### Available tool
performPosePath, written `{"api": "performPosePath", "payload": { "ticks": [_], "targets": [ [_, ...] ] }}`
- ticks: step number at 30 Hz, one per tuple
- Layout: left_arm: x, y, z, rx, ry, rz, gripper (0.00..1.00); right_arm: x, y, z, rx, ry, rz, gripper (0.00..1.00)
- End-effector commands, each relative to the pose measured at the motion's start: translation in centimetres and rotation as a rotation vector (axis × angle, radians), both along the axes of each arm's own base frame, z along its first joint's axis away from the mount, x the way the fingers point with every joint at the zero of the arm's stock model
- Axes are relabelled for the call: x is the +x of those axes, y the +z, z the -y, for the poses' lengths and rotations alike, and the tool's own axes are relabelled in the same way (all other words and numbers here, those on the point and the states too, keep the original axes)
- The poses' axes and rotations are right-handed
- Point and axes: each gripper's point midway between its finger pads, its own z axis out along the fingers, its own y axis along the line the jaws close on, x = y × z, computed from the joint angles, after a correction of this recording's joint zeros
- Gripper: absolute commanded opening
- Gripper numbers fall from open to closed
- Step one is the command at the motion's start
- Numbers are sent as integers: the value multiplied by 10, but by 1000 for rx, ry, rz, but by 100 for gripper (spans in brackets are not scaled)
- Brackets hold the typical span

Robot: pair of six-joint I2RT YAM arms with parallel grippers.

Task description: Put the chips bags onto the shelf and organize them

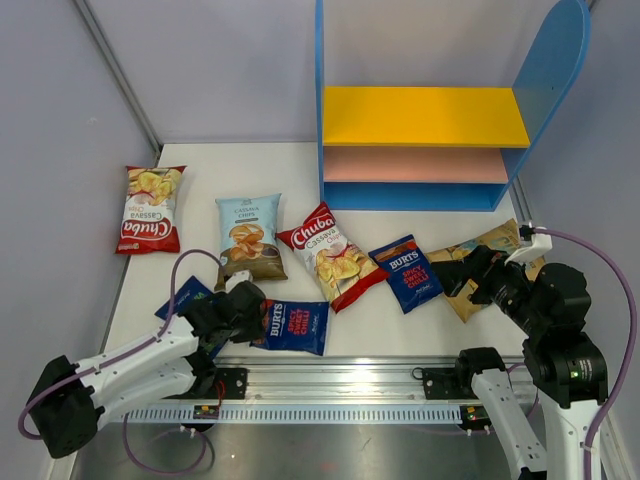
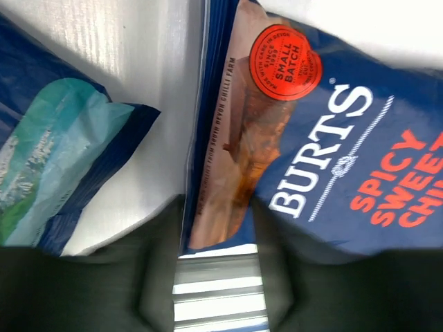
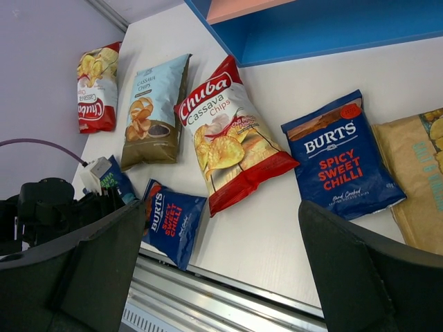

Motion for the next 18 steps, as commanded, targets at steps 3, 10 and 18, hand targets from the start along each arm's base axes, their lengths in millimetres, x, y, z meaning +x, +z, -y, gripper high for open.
{"api": "performPosePath", "payload": {
  "ticks": [3,10,18],
  "targets": [
    [7,7,8,-55,-12,58,26,1,15,-8,34,42,56,100],
    [21,39,30,-159,-79,161,0,3,10,-10,44,45,42,99],
    [31,111,62,-416,-149,355,0,-2,1,-57,315,274,-58,100]
  ]
}}
